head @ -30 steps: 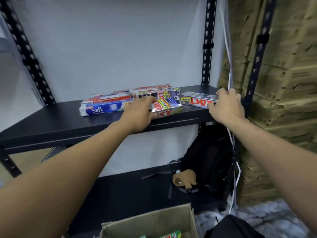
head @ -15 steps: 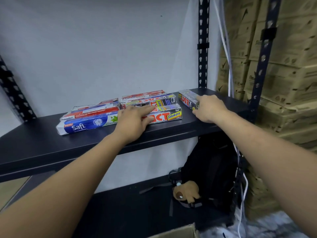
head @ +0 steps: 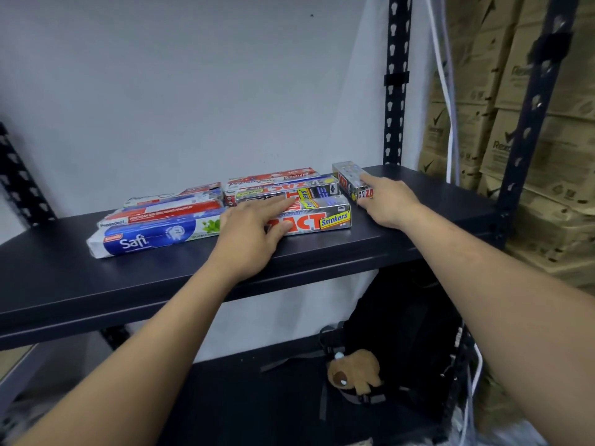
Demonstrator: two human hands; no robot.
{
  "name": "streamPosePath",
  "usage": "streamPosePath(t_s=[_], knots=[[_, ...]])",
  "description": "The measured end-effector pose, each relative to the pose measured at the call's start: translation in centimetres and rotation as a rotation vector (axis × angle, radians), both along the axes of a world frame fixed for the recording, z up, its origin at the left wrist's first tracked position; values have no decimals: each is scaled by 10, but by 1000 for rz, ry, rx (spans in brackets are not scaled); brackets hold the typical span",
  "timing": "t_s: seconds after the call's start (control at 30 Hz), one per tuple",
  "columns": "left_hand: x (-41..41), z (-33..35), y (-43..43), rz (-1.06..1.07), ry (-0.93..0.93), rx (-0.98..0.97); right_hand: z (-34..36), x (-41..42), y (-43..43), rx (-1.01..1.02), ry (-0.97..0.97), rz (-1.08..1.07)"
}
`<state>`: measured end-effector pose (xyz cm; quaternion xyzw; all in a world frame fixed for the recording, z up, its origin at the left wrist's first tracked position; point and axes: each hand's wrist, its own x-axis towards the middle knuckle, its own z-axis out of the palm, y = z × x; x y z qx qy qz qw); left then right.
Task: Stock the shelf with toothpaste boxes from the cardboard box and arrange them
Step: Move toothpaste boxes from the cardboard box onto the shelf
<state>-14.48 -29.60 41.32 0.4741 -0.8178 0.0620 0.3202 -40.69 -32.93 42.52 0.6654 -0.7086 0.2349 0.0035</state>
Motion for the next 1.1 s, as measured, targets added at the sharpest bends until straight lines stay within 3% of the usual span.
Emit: streamPosePath(t_s=[0.23,0.47,0.63,0.73,0.93,1.1], knots=[[-1,0,2,32,-26,11,-5,-3,5,-101,-136,-2],[-1,-2,16,63,-26,-17,-14,6,61,-203,-176,19],[-3,-6,65,24,97,-125,-26,19,115,-234,-188,119],[-4,-14,103,-36,51,-133,-40,36,152,-260,-108,146],[10,-55,157,34,-102,112,-91,68,197,-99,80,221],[40,-112,189,147,-202,371,-149,96,217,88,94,280]])
